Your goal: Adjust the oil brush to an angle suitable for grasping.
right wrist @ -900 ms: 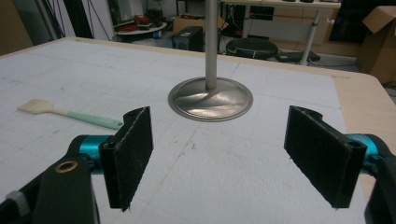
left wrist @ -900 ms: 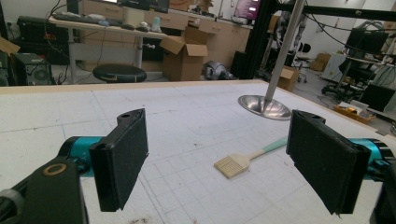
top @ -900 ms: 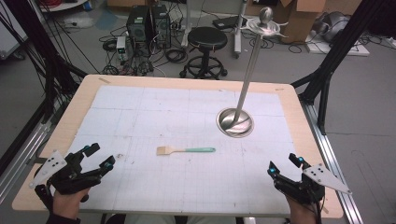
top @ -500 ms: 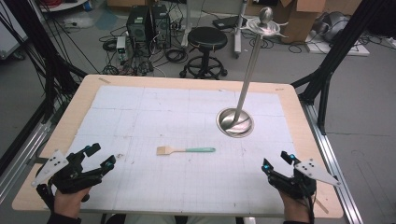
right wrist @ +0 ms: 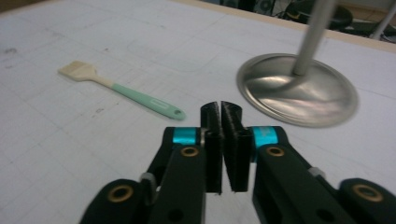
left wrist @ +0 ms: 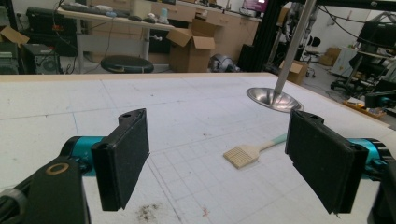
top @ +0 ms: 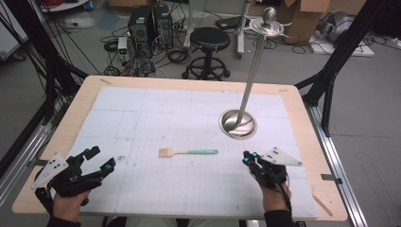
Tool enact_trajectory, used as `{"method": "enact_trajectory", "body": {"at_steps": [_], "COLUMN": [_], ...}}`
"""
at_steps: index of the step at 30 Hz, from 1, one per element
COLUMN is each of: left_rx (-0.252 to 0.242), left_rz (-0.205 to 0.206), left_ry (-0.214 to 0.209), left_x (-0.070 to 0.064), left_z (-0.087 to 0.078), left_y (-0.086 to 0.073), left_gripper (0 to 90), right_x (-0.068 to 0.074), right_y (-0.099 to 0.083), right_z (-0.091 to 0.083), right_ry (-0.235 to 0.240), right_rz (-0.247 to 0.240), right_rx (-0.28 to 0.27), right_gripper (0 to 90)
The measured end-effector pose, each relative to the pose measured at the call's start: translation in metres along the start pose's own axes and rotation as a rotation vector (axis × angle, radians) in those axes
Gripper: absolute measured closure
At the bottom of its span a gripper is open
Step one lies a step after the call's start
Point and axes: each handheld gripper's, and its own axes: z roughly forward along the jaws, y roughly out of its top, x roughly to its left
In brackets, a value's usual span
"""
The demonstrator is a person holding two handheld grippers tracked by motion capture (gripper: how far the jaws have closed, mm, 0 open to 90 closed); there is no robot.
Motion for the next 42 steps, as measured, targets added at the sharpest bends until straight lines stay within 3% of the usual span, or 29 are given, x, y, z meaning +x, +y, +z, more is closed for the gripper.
{"method": "enact_trajectory", "body": {"at_steps": [1, 3, 8, 16, 17, 18, 20, 25, 27, 30, 31, 33, 42], "left_rx": [0.001, 0.002, 0.0, 0.005, 0.011, 0.013, 0.014, 0.017, 0.013, 0.01, 0.01, 0.01, 0.014], "left_rz": [0.001, 0.003, -0.003, -0.002, -0.001, -0.003, -0.003, -0.008, -0.008, -0.009, -0.01, -0.014, -0.016], "left_ry": [-0.001, -0.001, 0.004, 0.001, 0.002, -0.001, -0.001, -0.003, -0.001, -0.002, -0.001, 0.002, -0.001], "left_x": [0.0, 0.0, 0.003, 0.004, 0.005, 0.005, 0.006, 0.007, 0.007, 0.008, 0.008, 0.009, 0.009], "left_z": [0.0, 0.0, -0.002, -0.002, -0.001, -0.001, 0.0, 0.001, 0.0, -0.001, -0.001, -0.001, -0.001], "left_y": [0.0, 0.0, 0.0, 0.0, -0.001, -0.001, -0.001, -0.002, -0.001, -0.001, -0.001, -0.001, -0.001], "left_gripper": [22.2, 22.5, 22.6, 22.9, 22.8, 22.8, 22.9, 22.9, 22.9, 23.0, 22.9, 22.9, 23.0], "right_x": [0.01, 0.019, 0.029, 0.026, 0.024, 0.023, 0.024, 0.025, 0.028, 0.03, 0.037, 0.042, 0.034], "right_y": [0.006, 0.011, 0.013, 0.007, 0.003, 0.002, 0.002, 0.003, 0.004, 0.003, 0.002, 0.001, 0.01], "right_z": [0.015, 0.029, 0.06, 0.098, 0.106, 0.106, 0.107, 0.109, 0.107, 0.103, 0.102, 0.105, 0.125], "right_ry": [0.011, 0.015, 0.0, -0.06, -0.079, -0.082, -0.074, -0.078, -0.111, -0.098, -0.086, -0.088, -0.128], "right_rz": [-0.019, -0.038, -0.034, 0.042, 0.081, 0.107, 0.114, 0.093, 0.092, 0.09, 0.055, 0.041, 0.059], "right_rx": [0.011, 0.026, 0.096, 0.224, 0.258, 0.247, 0.241, 0.241, 0.244, 0.237, 0.241, 0.24, 0.237], "right_gripper": [88.7, 88.7, 88.7, 88.7, 88.7, 88.8, 88.7, 88.7, 88.8, 88.8, 88.8, 88.8, 88.7]}}
